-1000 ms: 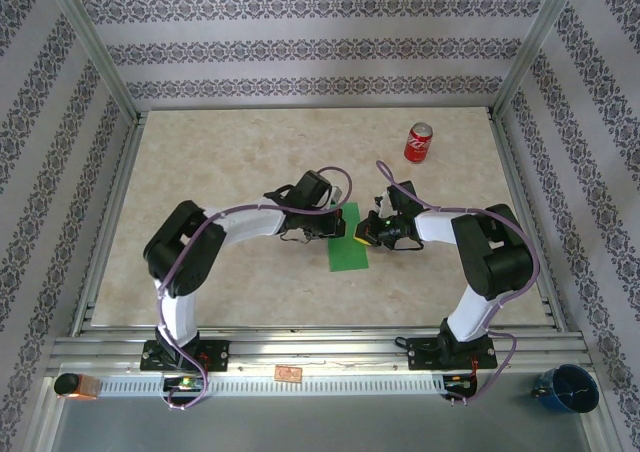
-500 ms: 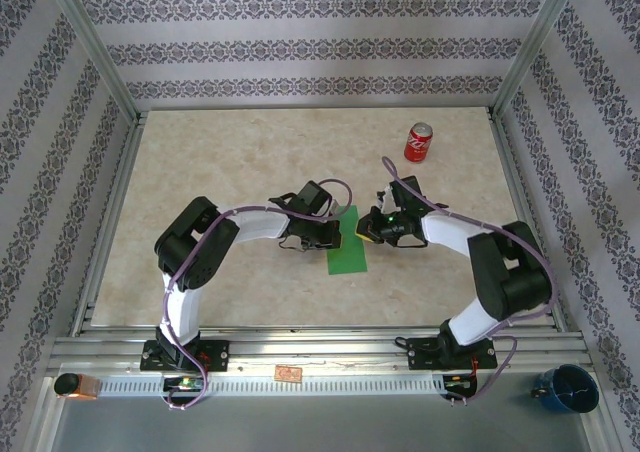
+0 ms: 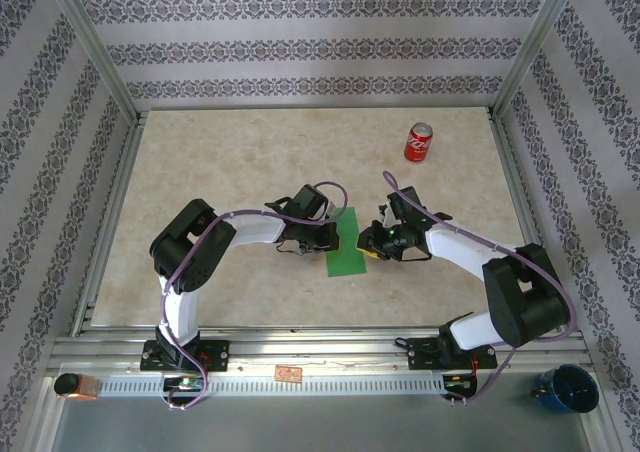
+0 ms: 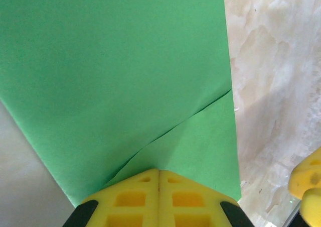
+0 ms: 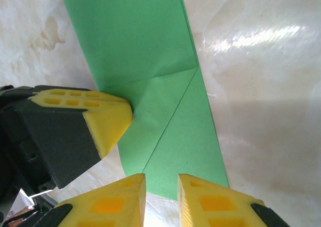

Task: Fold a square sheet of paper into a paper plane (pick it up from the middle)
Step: Turn over the paper at the center of the table.

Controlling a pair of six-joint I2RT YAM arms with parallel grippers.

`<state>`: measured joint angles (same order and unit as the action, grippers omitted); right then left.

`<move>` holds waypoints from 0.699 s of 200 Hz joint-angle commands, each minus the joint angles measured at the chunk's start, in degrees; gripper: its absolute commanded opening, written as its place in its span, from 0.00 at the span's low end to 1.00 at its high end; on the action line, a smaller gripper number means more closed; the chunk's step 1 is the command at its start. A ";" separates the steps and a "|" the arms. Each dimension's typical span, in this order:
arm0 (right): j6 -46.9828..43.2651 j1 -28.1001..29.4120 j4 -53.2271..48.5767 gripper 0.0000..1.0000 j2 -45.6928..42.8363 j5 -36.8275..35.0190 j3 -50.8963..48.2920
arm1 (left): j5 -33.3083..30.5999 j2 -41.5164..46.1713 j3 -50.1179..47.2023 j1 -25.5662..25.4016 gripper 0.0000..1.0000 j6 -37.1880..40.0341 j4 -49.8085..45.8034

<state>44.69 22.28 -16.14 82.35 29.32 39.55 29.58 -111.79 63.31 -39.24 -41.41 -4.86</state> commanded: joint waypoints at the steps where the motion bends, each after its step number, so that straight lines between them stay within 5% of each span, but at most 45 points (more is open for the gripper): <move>1: 1.28 1.31 -2.55 0.26 1.77 -1.63 0.42 | -1.23 0.34 -2.14 0.22 0.00 -1.65 -0.59; 140: 4.45 4.52 -0.77 0.29 4.50 -4.13 -2.81 | -1.02 0.14 -2.72 0.29 0.00 -1.67 0.11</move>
<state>48.14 26.15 -17.17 85.56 26.24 37.58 29.78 -111.15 61.08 -39.24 -43.79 -1.28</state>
